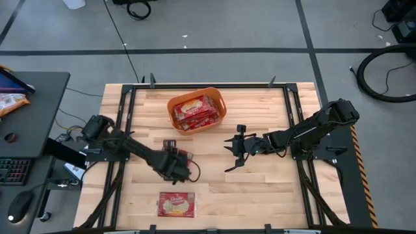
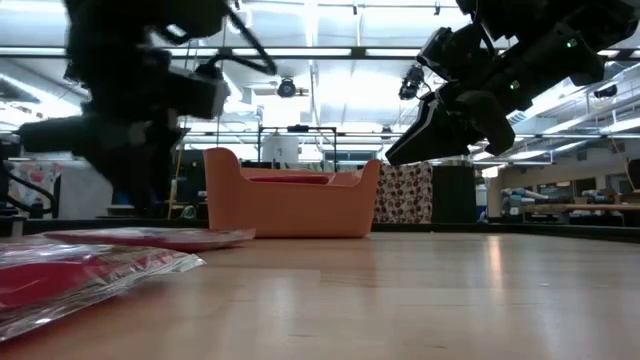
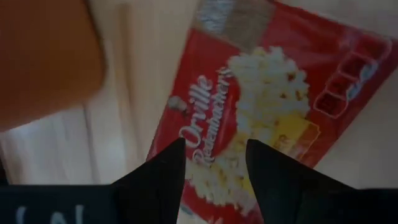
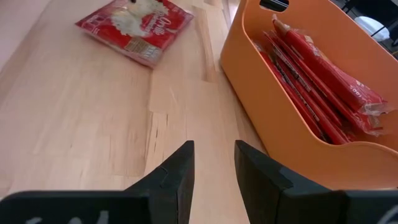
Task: Sort popcorn bags into baskets
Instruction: Put the popcorn bag into the orange bin
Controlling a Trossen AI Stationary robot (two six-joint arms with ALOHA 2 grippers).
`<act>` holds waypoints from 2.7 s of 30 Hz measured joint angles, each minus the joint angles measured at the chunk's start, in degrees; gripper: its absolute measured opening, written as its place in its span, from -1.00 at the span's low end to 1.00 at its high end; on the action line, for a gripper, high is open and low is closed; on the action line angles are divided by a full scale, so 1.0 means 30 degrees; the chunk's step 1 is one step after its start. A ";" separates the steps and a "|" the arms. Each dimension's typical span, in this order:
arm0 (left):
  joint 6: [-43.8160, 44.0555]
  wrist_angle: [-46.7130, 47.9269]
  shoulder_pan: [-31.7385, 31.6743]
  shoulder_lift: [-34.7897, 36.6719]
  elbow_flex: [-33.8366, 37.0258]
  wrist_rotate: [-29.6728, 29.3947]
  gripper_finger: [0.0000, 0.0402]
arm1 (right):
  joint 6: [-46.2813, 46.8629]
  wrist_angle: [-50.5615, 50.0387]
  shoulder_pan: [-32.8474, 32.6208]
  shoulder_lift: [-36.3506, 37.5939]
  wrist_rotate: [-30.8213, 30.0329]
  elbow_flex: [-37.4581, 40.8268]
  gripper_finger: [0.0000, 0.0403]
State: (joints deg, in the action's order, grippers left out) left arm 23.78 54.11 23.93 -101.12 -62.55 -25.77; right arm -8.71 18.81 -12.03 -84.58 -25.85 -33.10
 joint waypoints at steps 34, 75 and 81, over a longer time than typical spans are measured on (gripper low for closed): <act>-0.1899 -0.2285 0.3618 -0.0080 0.2209 -0.0638 -0.14 | 0.0002 0.0707 0.0000 0.0000 0.0657 0.0000 -0.41; -0.2663 -0.0039 -0.5280 0.2769 -0.7596 0.2043 -0.99 | -0.0091 0.0087 0.0000 0.0000 0.0617 -0.0007 -0.41; -0.4222 0.0188 -0.8324 0.2771 -0.8240 0.0334 -0.99 | -0.0012 0.0041 0.0000 0.0000 0.0491 -0.0007 -0.41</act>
State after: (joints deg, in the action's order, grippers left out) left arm 11.11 54.68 -1.04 -92.81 -87.26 -24.76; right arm -8.75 18.93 -12.03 -84.58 -24.37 -33.12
